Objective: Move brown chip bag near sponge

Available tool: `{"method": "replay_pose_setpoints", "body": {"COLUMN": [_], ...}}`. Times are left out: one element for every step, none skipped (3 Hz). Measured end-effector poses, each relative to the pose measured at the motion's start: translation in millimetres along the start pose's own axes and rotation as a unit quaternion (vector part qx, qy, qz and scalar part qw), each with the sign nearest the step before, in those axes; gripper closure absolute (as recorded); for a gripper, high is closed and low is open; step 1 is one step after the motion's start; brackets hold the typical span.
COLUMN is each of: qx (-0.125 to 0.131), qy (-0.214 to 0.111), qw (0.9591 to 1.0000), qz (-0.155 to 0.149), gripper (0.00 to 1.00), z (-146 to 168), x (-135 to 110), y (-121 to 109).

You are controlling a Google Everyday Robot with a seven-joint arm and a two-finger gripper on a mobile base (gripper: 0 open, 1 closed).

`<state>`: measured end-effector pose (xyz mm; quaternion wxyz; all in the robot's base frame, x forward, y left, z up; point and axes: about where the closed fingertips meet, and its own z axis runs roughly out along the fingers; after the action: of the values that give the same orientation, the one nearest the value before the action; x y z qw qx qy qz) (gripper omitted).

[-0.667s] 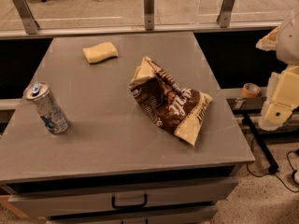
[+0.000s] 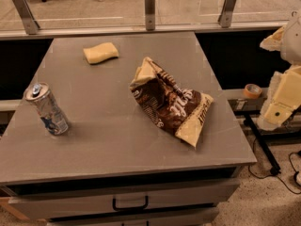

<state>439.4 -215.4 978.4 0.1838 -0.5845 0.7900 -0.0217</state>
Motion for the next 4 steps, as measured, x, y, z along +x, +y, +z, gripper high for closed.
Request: {"method": "replay_pose_setpoints", "body": {"qx": [-0.006, -0.027, -0.065, -0.069], "qy": [-0.064, -0.162, -0.230, -0.263], "qw": [0.9966, 0.9813, 0.9635, 0.9558], "qz": [0.051, 0.101, 0.121, 0.113], "gripper": [0.00, 0.00, 0.00, 0.00], "z": [18, 42, 65, 95], "x": [-8, -49, -94, -127], "y": [4, 10, 18, 21]}}
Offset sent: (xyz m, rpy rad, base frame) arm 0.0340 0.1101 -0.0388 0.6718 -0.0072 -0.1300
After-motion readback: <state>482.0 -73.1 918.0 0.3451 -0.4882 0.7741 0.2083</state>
